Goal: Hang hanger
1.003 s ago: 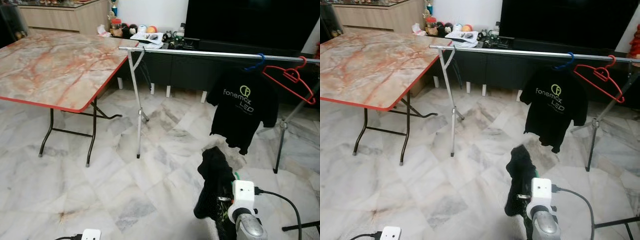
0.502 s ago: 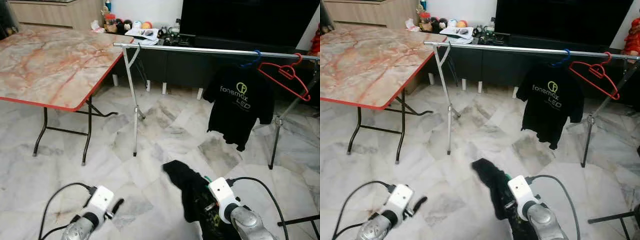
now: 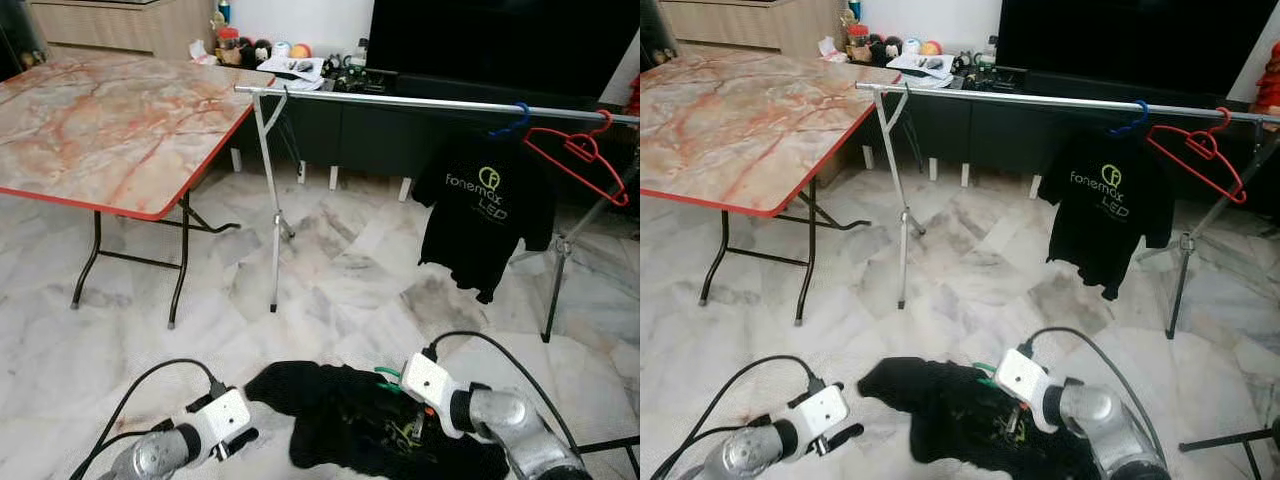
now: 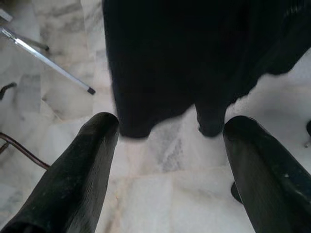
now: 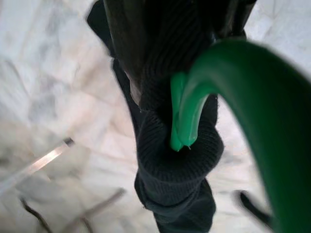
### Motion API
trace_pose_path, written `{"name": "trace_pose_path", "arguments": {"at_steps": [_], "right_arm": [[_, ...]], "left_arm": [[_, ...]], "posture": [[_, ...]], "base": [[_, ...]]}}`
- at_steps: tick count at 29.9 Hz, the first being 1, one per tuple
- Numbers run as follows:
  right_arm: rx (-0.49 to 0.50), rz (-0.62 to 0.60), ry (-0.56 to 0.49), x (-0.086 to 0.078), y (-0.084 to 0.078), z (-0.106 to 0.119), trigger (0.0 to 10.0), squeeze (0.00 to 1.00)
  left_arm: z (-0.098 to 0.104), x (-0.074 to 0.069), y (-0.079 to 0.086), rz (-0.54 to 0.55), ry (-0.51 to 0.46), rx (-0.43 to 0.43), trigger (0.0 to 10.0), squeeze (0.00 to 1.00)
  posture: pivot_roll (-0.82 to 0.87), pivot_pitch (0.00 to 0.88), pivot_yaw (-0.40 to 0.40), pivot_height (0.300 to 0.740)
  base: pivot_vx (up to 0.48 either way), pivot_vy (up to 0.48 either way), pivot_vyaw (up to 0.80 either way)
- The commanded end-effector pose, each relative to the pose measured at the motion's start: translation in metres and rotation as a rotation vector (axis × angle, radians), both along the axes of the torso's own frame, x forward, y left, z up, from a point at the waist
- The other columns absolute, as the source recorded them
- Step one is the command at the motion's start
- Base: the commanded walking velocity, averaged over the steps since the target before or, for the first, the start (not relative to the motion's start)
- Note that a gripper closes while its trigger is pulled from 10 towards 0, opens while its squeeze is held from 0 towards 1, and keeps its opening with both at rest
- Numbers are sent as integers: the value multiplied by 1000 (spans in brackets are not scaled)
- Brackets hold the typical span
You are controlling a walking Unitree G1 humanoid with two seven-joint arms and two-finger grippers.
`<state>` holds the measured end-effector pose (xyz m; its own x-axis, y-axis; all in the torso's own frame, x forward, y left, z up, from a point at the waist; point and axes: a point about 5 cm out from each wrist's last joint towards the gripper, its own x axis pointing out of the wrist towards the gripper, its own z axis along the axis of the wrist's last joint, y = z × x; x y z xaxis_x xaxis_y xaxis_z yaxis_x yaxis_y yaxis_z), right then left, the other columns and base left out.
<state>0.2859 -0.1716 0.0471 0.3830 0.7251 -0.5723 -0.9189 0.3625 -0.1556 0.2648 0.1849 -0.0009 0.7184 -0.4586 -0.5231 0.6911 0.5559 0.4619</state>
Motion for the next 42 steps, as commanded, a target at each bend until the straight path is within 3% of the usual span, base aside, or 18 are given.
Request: {"name": "trace_pose_path", "arguments": {"at_steps": [1,9,14,15,42], "right_arm": [[14,73,2,-5,3,5,10000,0],[59,156,18,-19,4,21,10000,0],[67,141,11,-20,4,24,10000,0],[75,134,8,-20,4,24,10000,0],[130,83,17,-25,9,28,10000,0]], "left_arm": [[-2,-1,-1,14,15,-6,10000,0],[5,10,6,29,9,31,10000,0],[5,12,7,32,13,44,10000,0],[5,12,7,37,16,39,0,0],[7,17,-1,61,13,-31,0,0]], "posture": [[53,74,-44,740],[39,81,-38,740],[35,81,-37,740],[35,83,-37,740],[35,83,-44,740]], "base": [[0,0,0],[0,0,0],[0,0,0],[0,0,0],[0,0,0]]}}
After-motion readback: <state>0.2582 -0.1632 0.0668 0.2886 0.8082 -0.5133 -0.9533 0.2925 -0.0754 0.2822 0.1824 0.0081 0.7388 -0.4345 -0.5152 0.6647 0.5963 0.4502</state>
